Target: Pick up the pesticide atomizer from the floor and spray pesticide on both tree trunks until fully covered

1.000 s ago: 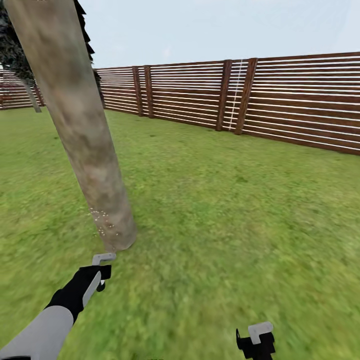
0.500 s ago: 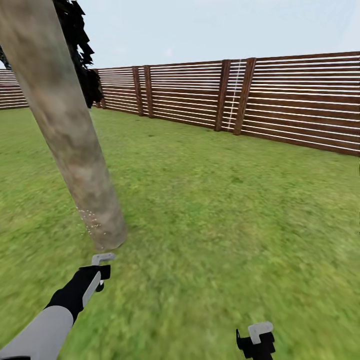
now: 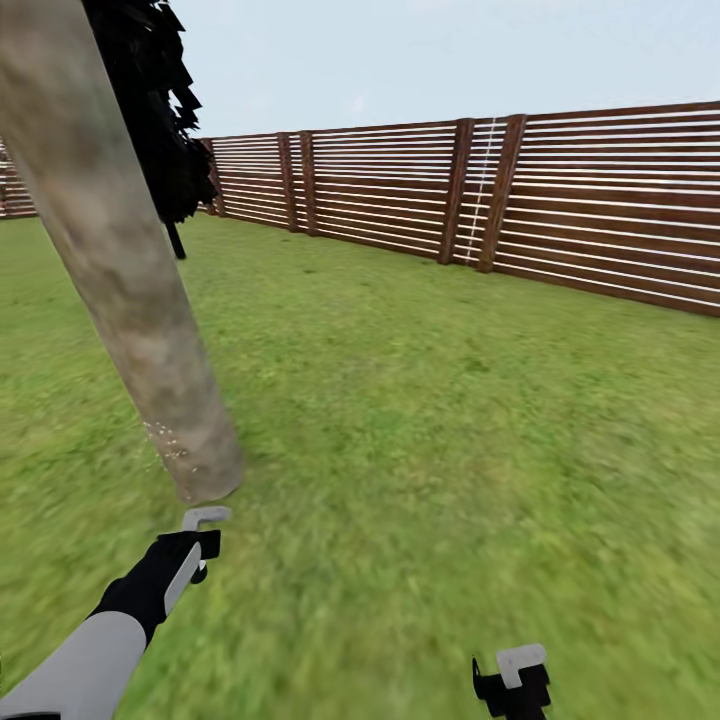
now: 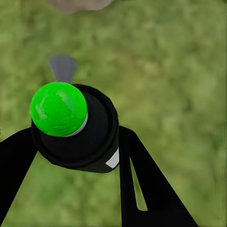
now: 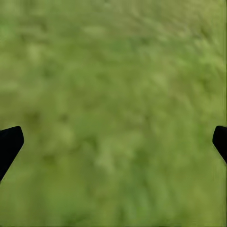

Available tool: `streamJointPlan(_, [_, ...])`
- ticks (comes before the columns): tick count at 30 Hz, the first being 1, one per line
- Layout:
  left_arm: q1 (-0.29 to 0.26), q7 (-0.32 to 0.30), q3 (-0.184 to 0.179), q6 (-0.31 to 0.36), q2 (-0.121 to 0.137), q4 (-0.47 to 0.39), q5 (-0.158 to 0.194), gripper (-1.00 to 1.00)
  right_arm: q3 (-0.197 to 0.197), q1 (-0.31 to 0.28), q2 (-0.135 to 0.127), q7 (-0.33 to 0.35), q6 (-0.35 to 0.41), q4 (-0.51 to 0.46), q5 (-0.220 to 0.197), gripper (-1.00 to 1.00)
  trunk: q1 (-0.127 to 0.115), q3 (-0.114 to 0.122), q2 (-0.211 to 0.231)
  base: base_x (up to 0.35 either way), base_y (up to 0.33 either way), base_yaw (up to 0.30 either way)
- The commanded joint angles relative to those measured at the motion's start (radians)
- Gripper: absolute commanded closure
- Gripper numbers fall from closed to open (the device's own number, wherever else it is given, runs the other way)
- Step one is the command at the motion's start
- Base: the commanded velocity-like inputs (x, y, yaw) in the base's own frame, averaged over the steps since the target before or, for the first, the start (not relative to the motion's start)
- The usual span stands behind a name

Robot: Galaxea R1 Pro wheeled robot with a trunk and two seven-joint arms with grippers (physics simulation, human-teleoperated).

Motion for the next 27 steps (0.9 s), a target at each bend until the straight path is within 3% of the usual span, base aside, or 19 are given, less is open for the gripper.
streamJointPlan(1, [0.0, 0.0, 0.0, 0.0, 0.0, 0.0, -0.001, 1.0, 0.0, 0.0, 0.0, 0.0, 0.0, 0.0, 0.0, -1.0, 0.0, 0.0, 0.0, 0.272, -0.157, 0.274])
streamJointPlan(13, [0.0, 0.001, 0.0, 0.0, 0.001, 0.0, 0.0, 1.0, 0.0, 0.0, 0.0, -0.001, 0.0, 0.0, 0.0, -1.0, 0.0, 0.0, 0.0, 0.242, -0.177, 0.272])
streamJointPlan(23, [0.0, 0.001, 0.0, 0.0, 0.005, 0.0, 0.001, 1.0, 0.0, 0.001, 0.0, -0.003, 0.0, 0.0, 0.0, -1.0, 0.0, 0.0, 0.0, 0.045, -0.266, 0.019])
streamJointPlan(27, [0.0, 0.002, 0.008, -0.002, 0.011, 0.0, 0.001, 1.0, 0.0, 0.001, 0.0, -0.003, 0.0, 0.0, 0.0, -1.0, 0.0, 0.0, 0.0, 0.0, -0.271, 0.191])
